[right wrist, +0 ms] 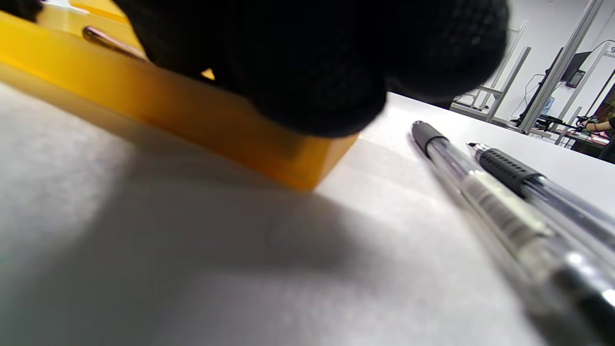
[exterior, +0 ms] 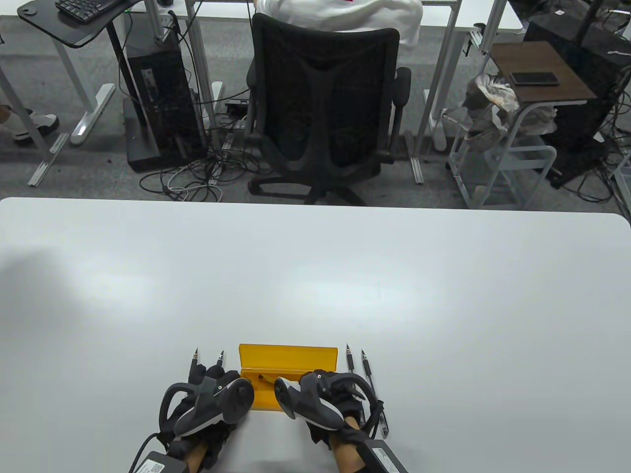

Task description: Cap pen on the opposite end

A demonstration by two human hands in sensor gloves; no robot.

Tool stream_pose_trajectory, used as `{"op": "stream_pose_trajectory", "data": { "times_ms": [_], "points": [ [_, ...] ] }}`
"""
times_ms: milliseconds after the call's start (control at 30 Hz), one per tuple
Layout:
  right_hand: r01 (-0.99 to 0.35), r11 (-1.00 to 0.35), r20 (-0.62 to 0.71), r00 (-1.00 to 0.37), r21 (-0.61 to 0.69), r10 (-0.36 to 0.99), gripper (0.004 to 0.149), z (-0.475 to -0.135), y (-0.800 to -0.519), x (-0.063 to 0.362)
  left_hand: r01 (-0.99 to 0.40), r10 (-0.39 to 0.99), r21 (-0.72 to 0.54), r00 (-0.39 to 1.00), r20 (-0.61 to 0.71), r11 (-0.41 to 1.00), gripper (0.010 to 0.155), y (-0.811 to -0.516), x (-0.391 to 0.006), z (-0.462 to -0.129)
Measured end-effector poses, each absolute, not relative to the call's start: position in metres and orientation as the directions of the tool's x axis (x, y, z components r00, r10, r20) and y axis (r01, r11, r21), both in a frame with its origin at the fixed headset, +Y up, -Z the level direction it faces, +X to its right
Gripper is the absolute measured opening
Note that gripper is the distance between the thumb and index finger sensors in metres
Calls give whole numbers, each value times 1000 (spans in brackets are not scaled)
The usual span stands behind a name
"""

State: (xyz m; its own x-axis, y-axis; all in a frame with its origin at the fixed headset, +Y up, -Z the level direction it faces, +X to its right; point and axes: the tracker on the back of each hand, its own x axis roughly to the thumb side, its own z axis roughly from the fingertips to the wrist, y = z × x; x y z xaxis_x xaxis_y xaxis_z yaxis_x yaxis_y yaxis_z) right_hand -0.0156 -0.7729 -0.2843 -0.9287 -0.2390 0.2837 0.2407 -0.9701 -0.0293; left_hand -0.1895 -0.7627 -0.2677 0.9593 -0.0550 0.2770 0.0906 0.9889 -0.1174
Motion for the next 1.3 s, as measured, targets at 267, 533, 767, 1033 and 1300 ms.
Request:
{"op": "stream_pose_trajectory", "data": {
  "times_ms": [267, 533, 767, 1033, 1300],
  "points": [
    [224, -974, 277, -934, -34, -224, 42, -284, -769, -19, 80, -45, -115, 959, 279, 990, 48, -763, -190, -267],
    [76, -997, 220, -973, 27, -68, 43, -287, -753, 1, 64, -29, -116, 959, 282, 991, 49, -763, -192, -266],
    [-369, -929, 241, -905, -27, 352, 43, -273, -709, 21, -182, 185, -36, 951, 246, 983, 50, -729, -215, -258],
    [-465, -860, 391, -766, 209, 509, 43, -253, -701, -17, -952, 960, -128, 275, 48, 279, 64, -724, -236, -241],
    [-676, -480, 122, -505, 560, 854, 51, -264, -722, -5, -991, 987, -38, 123, 107, 128, 46, -716, -249, -238]
  ]
}}
